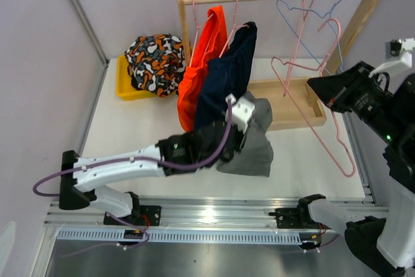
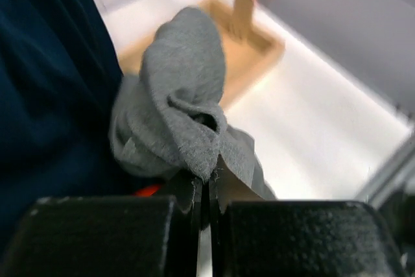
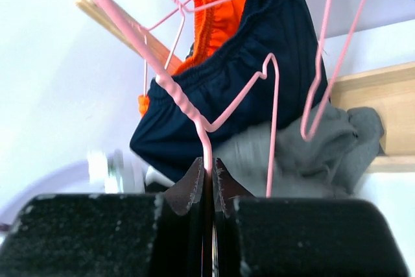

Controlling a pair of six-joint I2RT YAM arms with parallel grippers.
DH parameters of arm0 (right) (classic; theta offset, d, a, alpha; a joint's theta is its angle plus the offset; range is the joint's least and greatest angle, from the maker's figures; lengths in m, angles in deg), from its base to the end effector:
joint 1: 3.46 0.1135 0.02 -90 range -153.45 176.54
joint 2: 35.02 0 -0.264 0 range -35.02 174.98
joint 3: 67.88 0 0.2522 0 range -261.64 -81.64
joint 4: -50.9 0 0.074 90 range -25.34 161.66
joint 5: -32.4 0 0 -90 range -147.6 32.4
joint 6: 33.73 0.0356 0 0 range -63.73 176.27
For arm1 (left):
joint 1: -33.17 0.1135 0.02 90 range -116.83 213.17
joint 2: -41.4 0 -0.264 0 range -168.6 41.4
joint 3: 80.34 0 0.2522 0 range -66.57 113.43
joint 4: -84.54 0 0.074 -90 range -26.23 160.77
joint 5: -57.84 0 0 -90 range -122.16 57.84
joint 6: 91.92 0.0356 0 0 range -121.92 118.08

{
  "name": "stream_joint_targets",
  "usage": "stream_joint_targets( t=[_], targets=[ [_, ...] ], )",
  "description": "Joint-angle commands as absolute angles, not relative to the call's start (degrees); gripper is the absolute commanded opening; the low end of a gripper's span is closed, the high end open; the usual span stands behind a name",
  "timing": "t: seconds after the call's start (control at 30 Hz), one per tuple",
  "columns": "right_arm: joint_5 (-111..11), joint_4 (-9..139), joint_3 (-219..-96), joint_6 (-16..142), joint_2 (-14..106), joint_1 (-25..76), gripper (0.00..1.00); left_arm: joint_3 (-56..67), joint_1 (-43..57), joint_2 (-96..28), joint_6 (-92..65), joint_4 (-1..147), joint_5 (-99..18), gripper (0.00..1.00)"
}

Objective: Remove the shorts from the hanger

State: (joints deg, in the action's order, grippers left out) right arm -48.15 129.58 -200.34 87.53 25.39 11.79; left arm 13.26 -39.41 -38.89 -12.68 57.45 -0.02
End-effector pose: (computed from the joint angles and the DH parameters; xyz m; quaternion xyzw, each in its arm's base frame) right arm 0.0715 0.0256 0.5704 0.0494 0.7447 0.3182 0.5846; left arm 0.1145 -0.3016 0.4070 0.2418 0.7365 -0.2316 0.5878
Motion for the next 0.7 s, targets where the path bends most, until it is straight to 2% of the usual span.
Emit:
stream_joint_targets(
  t=[0.0, 0.07, 0.23, 0.43, 0.53, 0.67],
  targets=[
    [-48.6, 126.5, -204.7, 85.4, 32.3, 11.7, 0.0, 8.1, -49.6, -29.7, -16.0, 50.1, 8.8, 0.0],
    [-49.1, 126.2, -211.2, 84.7, 37.7, 11.5, 0.0, 6.0, -54.2, -26.7, -22.5, 40.1, 13.2, 0.0],
    [-50.1, 122.1, -221.6, 85.0, 47.7, 10.8, 0.0, 3.7, -59.9, -17.9, -37.8, 21.4, 13.1, 0.0],
    [-51.4, 110.7, -215.9, 87.8, 50.9, 10.3, 0.0, 5.7, -64.5, -16.6, -59.6, -4.9, 19.4, 0.0],
    [-51.1, 108.2, -214.2, 88.4, 53.9, 10.3, 0.0, 8.4, -66.6, -16.3, -66.6, -13.2, 21.4, 0.0],
    [-50.2, 106.8, -212.3, 88.2, 56.5, 10.6, 0.0, 10.7, -67.0, -14.3, -63.9, -13.2, 22.5, 0.0]
  ],
)
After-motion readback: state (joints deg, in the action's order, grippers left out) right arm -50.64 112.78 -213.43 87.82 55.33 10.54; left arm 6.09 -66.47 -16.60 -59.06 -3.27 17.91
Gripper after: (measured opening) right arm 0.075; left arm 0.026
